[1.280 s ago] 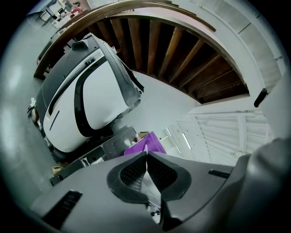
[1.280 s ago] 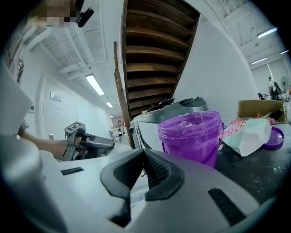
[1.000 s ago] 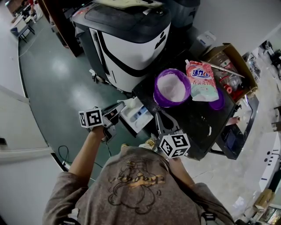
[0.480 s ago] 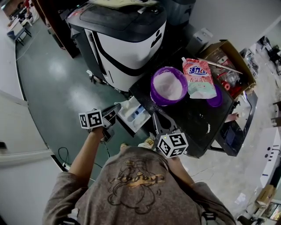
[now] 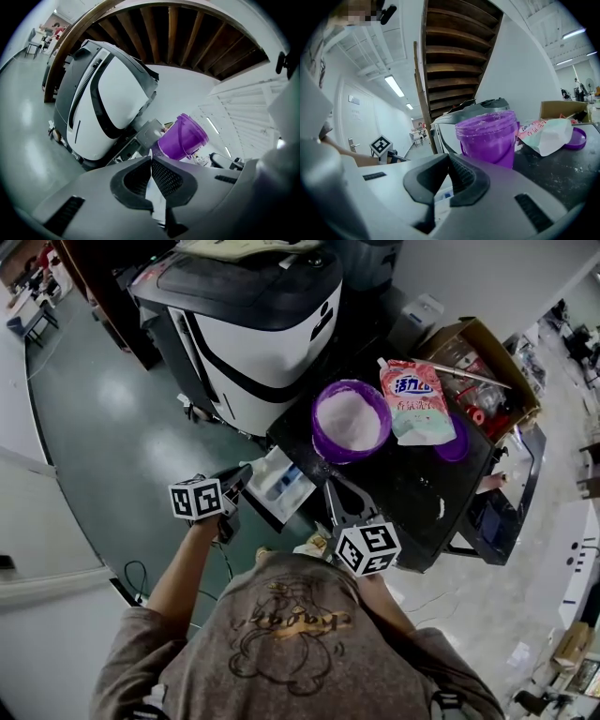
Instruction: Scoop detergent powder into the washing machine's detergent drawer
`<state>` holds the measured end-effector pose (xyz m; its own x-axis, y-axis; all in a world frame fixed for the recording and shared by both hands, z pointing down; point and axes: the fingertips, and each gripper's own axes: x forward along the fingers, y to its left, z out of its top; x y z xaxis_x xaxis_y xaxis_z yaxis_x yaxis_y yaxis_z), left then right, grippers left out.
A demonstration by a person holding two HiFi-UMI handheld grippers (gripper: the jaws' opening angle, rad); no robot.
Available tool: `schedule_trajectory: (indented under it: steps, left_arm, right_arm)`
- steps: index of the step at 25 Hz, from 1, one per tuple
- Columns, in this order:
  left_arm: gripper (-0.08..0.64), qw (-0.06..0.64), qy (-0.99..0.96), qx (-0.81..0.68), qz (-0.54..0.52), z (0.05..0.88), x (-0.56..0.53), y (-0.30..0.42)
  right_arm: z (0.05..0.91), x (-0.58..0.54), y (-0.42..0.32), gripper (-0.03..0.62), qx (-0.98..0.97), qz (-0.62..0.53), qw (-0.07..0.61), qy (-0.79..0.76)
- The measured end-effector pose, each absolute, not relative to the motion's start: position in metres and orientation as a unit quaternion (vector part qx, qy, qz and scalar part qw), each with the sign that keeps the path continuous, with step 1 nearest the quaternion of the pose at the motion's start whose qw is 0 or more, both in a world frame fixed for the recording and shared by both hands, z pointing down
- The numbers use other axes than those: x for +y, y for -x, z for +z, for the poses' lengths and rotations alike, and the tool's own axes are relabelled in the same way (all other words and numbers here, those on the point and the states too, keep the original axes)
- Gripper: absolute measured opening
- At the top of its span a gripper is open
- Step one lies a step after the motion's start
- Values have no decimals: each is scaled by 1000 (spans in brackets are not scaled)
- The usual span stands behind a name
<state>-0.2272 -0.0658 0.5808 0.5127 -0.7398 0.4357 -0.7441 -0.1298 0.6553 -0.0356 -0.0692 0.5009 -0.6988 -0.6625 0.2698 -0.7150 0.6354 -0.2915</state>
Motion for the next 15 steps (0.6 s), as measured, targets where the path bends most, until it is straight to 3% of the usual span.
schedule_trajectory:
  steps: [15]
  left_arm:
    - [24,352,-777,-506,129,592,-63,216]
  right_arm:
    - [504,-65,23,3,-895,194,72,-395]
